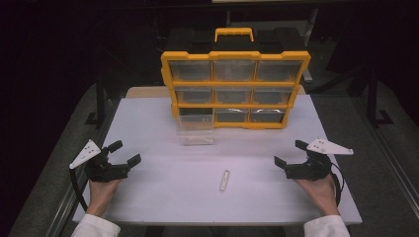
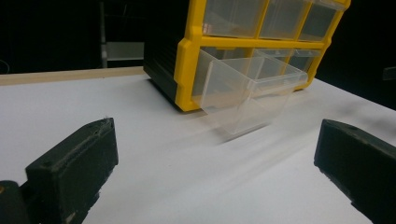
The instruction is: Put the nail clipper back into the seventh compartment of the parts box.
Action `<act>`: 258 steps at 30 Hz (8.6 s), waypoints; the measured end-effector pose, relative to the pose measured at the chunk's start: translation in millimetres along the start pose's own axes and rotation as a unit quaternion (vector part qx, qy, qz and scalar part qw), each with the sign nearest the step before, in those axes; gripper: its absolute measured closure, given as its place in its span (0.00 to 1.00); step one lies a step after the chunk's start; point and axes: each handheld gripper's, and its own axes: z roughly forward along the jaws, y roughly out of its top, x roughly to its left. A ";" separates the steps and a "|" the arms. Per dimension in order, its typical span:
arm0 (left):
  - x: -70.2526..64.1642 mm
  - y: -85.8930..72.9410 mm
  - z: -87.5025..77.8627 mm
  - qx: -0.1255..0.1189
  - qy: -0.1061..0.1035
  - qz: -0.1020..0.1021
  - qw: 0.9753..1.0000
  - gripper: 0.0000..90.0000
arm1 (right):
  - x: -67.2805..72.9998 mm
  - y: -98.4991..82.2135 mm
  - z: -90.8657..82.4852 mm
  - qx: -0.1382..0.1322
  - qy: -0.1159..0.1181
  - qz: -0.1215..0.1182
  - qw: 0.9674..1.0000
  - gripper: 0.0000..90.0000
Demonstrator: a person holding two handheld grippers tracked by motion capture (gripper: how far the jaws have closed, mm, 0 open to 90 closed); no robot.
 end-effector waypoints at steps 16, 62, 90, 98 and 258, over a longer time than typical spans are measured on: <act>0.1 -1.5 2.0 0.005 -0.001 -0.005 1.000 0.00 | 6.1 1.6 4.9 0.025 -0.001 -0.005 1.000 0.00; 0.2 -0.7 0.7 -0.004 0.001 -0.009 1.000 0.00 | 43.5 16.8 57.3 0.134 0.077 -0.026 0.988 0.13; -0.3 -0.6 0.9 -0.008 -0.001 -0.011 1.000 0.00 | 75.9 12.4 96.8 0.203 0.123 -0.056 0.970 0.44; 0.0 -0.7 1.2 -0.007 -0.002 -0.011 1.000 0.00 | 83.0 8.9 103.6 0.204 0.123 -0.064 0.969 0.61; 3.6 -1.9 2.8 -0.004 -0.014 -0.028 1.000 0.00 | 169.2 2.0 139.0 0.242 0.087 -0.065 0.964 0.69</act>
